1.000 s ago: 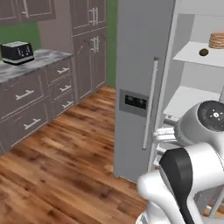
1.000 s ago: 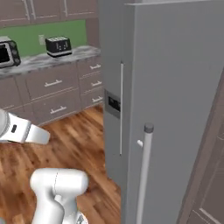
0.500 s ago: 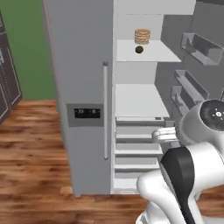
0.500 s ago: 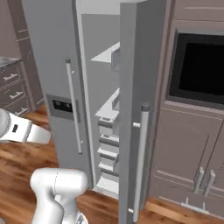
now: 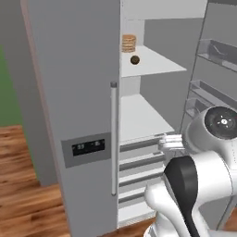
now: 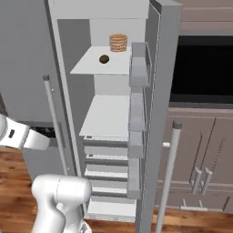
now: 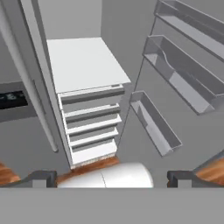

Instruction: Pick up the orange and kiwi from the fridge and place one fruit on each plate on the dining counter.

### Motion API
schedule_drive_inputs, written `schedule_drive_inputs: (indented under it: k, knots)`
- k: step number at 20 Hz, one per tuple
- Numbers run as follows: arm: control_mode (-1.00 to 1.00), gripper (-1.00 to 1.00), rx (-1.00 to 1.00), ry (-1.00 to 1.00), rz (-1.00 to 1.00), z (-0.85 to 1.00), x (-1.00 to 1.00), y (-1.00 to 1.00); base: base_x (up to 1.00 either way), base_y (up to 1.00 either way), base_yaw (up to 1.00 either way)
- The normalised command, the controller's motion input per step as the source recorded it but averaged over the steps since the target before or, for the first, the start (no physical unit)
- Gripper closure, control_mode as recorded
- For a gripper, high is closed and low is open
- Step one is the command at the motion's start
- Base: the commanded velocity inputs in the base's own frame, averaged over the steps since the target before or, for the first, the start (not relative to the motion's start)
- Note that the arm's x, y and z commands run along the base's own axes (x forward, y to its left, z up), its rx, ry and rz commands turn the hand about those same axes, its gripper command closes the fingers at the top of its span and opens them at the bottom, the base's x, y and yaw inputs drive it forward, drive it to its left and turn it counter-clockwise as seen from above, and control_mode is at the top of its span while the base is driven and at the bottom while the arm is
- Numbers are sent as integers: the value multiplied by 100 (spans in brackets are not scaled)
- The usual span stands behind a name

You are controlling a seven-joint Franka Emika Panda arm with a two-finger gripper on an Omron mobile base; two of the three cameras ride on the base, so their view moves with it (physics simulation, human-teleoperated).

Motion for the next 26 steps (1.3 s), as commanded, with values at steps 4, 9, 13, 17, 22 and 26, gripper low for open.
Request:
schedule_drive_inputs:
  k: [4, 9, 13, 17, 22, 26]
  knots:
    - [100, -100, 0, 0, 0, 0, 0, 0, 72, -16, -2]
    - [100, -100, 0, 0, 0, 0, 0, 0, 59, -38, 2]
    - [100, -100, 0, 0, 0, 0, 0, 0, 40, -60, 11]
    - [100, -100, 0, 0, 0, 0, 0, 0, 50, -38, 9]
    - [-100, -100, 5, -2, 0, 30, 58, -1, 13, 0, 0]
    - [-100, -100, 3, -3, 3, 86, 63, -11, 0, 0, 0]
